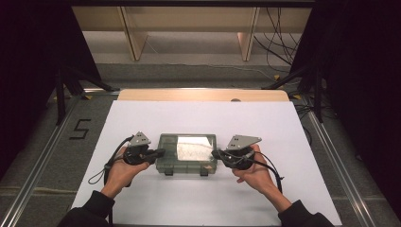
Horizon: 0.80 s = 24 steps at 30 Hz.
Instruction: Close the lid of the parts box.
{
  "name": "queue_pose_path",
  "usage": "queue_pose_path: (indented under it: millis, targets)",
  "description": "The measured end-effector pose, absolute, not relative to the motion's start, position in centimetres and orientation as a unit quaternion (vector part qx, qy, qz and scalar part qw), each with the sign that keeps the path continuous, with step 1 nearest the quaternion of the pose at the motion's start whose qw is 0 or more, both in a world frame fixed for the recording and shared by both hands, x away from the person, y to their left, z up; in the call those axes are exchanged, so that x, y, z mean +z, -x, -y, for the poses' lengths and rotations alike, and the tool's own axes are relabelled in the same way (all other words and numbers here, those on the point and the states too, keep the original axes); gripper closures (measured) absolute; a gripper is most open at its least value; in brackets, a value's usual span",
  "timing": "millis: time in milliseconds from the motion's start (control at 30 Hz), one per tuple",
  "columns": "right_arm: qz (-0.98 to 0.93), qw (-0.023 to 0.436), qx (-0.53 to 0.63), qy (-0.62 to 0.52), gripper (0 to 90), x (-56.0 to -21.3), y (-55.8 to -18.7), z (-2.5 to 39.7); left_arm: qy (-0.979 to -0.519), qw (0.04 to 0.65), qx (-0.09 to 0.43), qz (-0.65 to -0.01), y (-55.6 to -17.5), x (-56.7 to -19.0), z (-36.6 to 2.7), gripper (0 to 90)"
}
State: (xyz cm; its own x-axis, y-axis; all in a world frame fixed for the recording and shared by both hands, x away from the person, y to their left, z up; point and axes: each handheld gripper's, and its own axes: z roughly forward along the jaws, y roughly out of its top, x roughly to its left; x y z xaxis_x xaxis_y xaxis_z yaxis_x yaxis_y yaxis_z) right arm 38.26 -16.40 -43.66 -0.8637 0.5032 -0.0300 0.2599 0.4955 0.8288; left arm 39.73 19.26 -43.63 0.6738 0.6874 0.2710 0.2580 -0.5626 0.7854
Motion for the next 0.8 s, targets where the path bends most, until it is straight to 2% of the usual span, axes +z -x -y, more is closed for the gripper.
queue_pose_path:
  millis: [800]
  targets:
    - [-0.875, 0.132, 0.421, -0.201, 89.5, -45.3, -37.9, 15.4, -0.842, 0.361, 0.285, -0.283, -38.7, -44.6, -19.4, 89.9]
